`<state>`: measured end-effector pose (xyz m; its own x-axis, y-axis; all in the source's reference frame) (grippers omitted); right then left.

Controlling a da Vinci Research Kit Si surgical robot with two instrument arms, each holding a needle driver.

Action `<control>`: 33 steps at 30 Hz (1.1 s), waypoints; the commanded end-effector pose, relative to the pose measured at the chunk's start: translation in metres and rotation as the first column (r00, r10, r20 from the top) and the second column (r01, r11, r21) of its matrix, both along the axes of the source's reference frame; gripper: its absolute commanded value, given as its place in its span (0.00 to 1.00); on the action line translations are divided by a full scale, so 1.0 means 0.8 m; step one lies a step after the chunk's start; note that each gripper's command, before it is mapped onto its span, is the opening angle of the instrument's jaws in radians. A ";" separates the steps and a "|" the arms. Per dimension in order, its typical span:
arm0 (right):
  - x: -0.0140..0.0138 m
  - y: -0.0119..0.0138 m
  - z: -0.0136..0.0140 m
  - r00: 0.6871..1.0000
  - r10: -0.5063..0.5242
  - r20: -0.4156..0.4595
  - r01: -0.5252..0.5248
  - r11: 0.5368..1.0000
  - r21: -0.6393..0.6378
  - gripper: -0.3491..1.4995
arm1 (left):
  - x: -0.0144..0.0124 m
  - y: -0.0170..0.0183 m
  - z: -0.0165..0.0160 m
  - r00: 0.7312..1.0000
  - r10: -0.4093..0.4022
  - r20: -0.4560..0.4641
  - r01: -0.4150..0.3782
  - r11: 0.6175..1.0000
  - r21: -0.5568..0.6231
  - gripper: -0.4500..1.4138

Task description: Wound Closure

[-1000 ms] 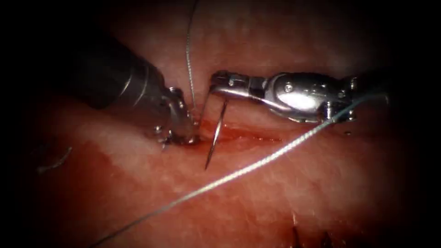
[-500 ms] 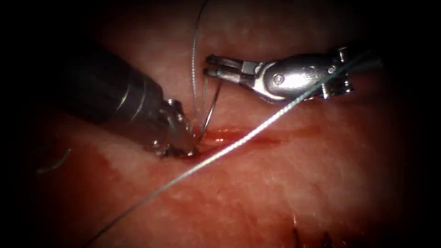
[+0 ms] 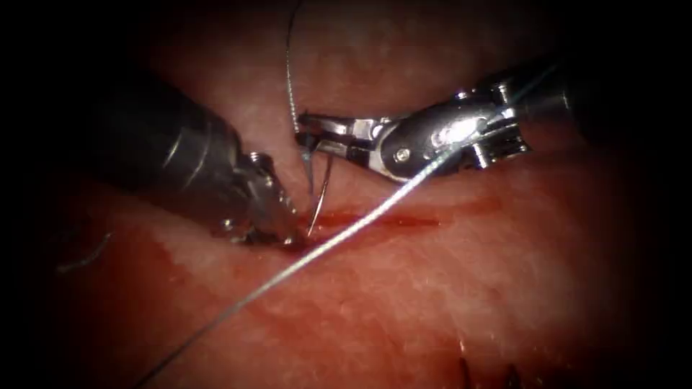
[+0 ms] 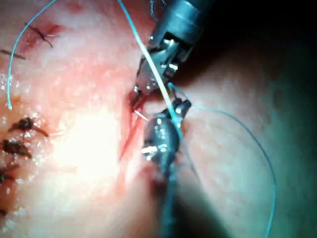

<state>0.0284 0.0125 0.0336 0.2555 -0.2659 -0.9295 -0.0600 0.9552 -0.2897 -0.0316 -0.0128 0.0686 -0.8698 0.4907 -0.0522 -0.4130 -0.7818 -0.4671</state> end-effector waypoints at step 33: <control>0.0015 -0.0007 -0.0020 1.000 0.014 -0.028 -0.015 0.999 -0.034 0.00 | -0.0005 -0.0023 -0.0060 0.987 -0.052 0.155 0.072 0.989 -0.132 0.00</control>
